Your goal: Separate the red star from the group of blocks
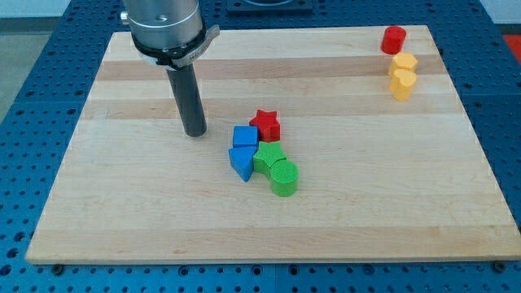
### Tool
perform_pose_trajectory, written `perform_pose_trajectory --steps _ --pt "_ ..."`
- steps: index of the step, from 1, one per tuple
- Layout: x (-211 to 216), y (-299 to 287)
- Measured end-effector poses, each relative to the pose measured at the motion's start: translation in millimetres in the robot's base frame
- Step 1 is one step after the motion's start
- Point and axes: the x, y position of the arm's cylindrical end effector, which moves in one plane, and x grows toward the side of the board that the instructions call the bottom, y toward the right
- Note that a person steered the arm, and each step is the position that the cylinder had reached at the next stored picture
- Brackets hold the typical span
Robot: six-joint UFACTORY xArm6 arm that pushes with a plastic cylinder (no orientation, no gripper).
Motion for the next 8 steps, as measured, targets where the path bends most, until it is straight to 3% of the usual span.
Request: perform_pose_trajectory --steps 2,8 --pt "8 10" --pt "7 131"
